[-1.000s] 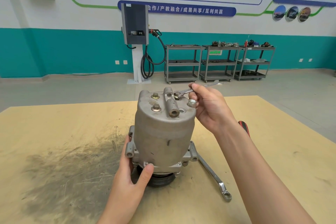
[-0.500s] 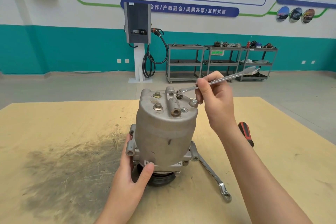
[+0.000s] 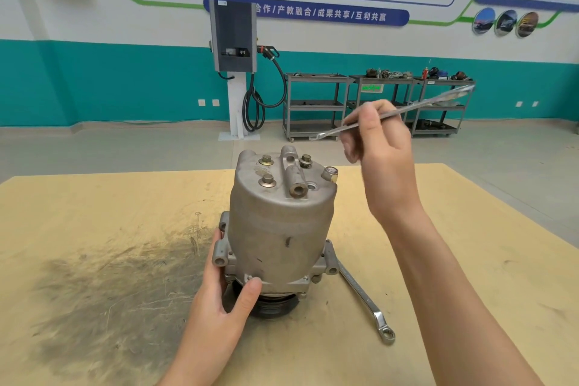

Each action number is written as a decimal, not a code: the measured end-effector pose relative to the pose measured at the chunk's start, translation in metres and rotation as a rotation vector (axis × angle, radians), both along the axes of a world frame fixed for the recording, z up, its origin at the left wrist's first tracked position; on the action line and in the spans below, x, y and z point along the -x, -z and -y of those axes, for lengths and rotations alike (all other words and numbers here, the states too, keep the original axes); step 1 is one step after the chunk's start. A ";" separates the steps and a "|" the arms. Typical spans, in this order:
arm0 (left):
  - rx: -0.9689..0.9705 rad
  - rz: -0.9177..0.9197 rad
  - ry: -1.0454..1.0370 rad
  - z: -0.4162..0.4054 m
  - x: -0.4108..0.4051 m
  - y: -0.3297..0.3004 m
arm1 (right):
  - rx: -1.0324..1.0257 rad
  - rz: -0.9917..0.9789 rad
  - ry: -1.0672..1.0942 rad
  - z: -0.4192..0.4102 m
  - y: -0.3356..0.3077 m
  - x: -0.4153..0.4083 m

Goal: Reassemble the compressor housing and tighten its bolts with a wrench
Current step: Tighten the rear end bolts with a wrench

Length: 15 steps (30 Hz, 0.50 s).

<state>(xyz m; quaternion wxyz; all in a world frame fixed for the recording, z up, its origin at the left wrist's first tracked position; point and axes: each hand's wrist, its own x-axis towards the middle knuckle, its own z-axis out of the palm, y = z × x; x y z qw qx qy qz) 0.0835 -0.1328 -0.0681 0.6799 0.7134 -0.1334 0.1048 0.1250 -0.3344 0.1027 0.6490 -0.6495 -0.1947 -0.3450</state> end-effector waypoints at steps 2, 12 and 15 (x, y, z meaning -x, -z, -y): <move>-0.006 0.001 -0.002 0.000 0.000 0.000 | -0.162 -0.177 -0.129 0.006 0.003 -0.007; -0.022 0.003 -0.003 0.000 0.001 -0.001 | -0.308 -0.444 -0.433 0.013 0.019 -0.023; -0.023 0.007 -0.001 0.000 0.000 0.000 | -0.237 -0.364 -0.390 0.014 0.022 -0.022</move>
